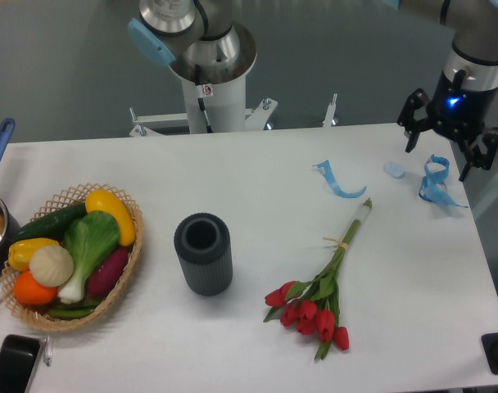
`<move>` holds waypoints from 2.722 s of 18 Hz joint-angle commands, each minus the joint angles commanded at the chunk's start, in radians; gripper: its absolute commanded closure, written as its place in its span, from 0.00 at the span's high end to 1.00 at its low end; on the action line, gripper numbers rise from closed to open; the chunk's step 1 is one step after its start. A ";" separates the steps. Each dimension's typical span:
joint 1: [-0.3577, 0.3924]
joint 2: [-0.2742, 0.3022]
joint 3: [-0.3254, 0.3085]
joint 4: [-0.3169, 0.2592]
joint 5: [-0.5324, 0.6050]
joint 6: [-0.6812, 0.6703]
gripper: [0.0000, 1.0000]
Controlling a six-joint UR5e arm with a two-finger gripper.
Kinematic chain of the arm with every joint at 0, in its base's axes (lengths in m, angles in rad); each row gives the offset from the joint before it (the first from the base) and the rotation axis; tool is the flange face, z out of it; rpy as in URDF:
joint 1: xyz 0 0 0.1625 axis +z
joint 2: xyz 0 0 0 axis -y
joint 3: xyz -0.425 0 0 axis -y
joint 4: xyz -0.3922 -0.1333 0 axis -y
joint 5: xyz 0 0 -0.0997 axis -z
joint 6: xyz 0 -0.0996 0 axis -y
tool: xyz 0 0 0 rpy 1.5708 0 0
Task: Pick up the flowers from the table
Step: 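Move the gripper from beside the blue ribbons toward the red tulips, then lower the open gripper over the tulip stems above the blooms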
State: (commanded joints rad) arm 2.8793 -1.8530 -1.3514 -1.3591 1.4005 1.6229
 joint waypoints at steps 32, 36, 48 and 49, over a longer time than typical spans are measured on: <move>-0.060 -0.002 -0.237 0.259 -0.032 -0.244 1.00; -0.080 -0.012 -0.302 0.405 -0.029 -0.362 1.00; -0.164 -0.166 -0.256 0.431 -0.029 -0.454 1.00; -0.175 -0.187 -0.246 0.442 -0.029 -0.471 1.00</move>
State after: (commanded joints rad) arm 2.7045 -2.0400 -1.5970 -0.9174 1.3714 1.1522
